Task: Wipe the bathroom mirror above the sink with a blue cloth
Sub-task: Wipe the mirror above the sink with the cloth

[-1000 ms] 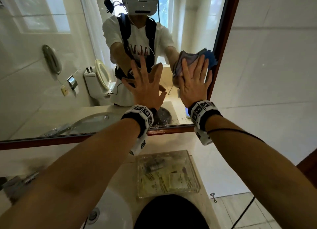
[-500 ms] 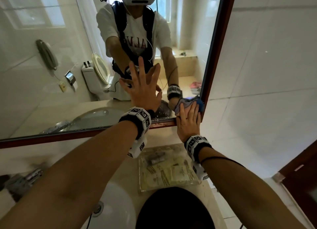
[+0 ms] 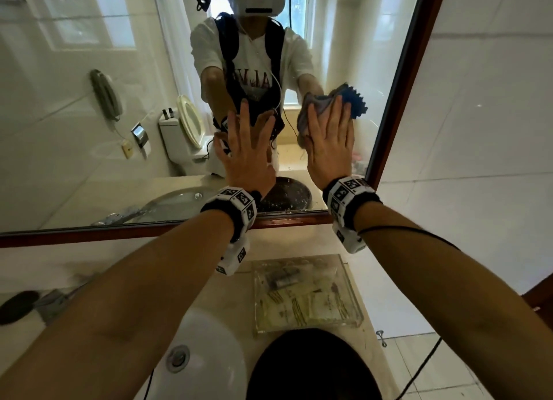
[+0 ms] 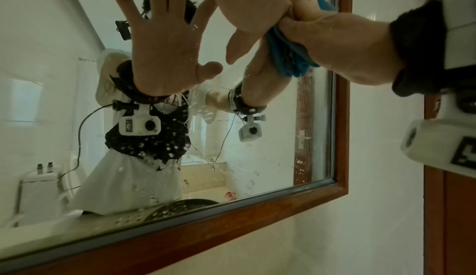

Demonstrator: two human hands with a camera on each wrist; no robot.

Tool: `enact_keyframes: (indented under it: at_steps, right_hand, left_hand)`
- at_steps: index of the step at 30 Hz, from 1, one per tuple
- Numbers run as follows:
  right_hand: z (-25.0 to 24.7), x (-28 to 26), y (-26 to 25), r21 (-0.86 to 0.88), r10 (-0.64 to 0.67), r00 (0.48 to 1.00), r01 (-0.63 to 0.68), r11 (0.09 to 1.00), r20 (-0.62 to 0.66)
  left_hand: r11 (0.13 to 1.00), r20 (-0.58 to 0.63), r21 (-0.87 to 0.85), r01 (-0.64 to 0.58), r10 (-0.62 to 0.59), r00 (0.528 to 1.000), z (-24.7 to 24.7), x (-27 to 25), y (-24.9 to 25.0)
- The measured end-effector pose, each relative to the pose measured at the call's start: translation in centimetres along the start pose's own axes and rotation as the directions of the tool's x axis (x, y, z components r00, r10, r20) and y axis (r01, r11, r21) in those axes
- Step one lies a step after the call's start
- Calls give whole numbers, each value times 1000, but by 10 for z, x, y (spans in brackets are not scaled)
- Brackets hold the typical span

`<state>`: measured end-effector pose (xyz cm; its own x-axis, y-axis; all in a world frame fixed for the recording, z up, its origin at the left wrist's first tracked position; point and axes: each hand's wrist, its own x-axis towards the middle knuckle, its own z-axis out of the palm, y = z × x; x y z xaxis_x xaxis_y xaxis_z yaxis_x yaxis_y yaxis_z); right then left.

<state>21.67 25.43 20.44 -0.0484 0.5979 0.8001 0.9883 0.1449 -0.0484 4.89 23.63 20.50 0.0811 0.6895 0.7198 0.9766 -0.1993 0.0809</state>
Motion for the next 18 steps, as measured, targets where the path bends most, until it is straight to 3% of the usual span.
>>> enact_keyframes:
  at_steps: [5, 9, 12, 14, 18]
  right_hand:
    - [23, -26, -18, -30, -158, 987, 158, 987, -11]
    - [54, -104, -13, -58, -317, 933, 331, 942, 172]
    - [72, -154, -6, -83, -268, 911, 308, 948, 312]
    - [75, -156, -6, -108, -236, 910, 287, 952, 341]
    - [61, -124, -8, -136, -206, 949, 243, 960, 239]
  left_hand:
    - [999, 37, 43, -28, 26, 999, 3, -4, -9]
    - [997, 47, -67, -28, 31, 998, -5, -5, -6]
    - [999, 31, -5, -36, 36, 999, 4, -5, -10]
    - [999, 32, 45, -27, 25, 999, 6, -4, -10]
    - [999, 48, 40, -37, 35, 998, 6, -3, -6]
